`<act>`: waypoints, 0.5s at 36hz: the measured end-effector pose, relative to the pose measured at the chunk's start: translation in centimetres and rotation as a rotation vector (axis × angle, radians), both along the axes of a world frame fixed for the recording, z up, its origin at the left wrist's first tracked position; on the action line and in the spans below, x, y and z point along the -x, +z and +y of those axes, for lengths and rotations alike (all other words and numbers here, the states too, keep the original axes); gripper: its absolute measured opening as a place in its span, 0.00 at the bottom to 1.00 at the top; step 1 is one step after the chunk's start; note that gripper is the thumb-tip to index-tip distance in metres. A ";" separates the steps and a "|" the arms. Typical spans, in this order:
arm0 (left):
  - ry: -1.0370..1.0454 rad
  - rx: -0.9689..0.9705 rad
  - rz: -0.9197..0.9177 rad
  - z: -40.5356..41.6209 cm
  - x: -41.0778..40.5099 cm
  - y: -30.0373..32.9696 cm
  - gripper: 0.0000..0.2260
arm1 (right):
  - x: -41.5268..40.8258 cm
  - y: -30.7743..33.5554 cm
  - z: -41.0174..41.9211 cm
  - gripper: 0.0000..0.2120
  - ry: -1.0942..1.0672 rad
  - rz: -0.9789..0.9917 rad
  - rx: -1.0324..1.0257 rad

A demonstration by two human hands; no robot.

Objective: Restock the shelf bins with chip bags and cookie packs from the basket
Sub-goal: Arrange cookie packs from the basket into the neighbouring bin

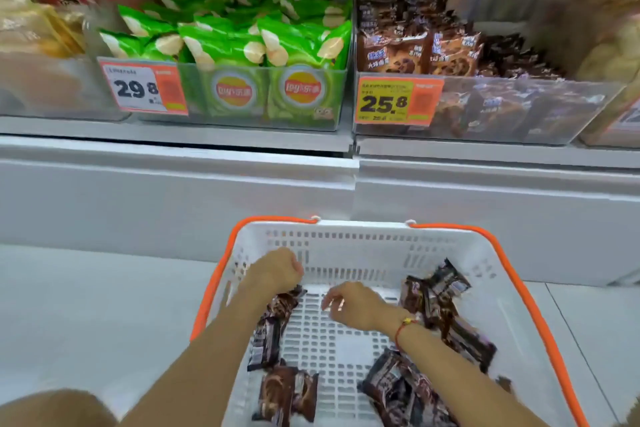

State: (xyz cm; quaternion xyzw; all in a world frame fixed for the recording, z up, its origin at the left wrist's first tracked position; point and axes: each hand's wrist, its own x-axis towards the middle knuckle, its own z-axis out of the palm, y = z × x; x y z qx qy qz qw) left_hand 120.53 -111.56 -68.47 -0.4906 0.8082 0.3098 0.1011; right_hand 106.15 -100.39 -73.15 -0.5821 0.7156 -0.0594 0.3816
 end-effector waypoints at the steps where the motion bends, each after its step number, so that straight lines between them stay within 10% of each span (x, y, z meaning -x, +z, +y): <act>1: -0.010 -0.036 -0.020 0.9 -0.7 -2.4 0.11 | -0.7 -1.5 0.4 0.11 0.023 -0.007 -0.033; 18: -0.308 -0.004 -0.427 9.1 -6.7 -13.5 0.15 | -7.7 -11.1 5.6 0.11 0.054 0.023 -0.174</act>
